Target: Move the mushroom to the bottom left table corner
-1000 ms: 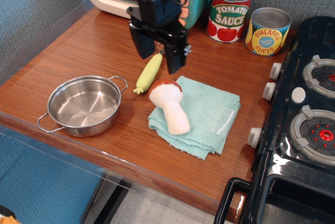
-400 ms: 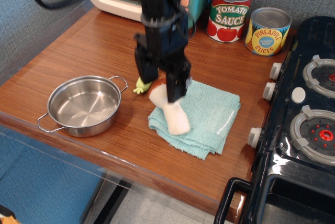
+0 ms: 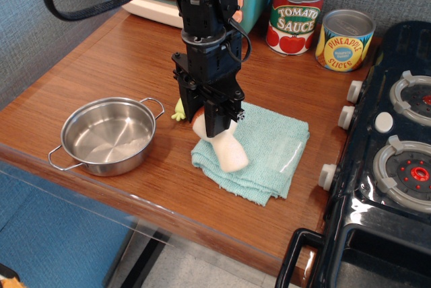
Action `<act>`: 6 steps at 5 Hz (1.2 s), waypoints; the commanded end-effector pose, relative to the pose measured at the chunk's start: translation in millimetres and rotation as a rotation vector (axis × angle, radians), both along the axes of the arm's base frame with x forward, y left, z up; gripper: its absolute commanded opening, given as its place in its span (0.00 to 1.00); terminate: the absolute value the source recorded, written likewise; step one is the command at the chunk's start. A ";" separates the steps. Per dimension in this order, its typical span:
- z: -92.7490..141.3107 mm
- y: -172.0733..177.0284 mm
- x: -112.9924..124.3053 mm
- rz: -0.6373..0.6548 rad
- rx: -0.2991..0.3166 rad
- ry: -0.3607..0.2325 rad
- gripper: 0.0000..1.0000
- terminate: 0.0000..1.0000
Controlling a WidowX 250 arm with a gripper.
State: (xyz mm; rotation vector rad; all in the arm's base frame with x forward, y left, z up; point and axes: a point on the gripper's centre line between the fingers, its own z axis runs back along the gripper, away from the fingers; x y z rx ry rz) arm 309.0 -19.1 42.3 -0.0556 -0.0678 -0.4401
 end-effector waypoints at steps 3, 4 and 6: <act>73.7 152.6 17.9 0.457 0.064 -0.105 0.00 0.00; 67.2 200.8 -9.1 0.539 0.083 -0.102 0.00 0.00; 37.7 253.4 -54.5 0.670 0.058 -0.135 0.00 0.00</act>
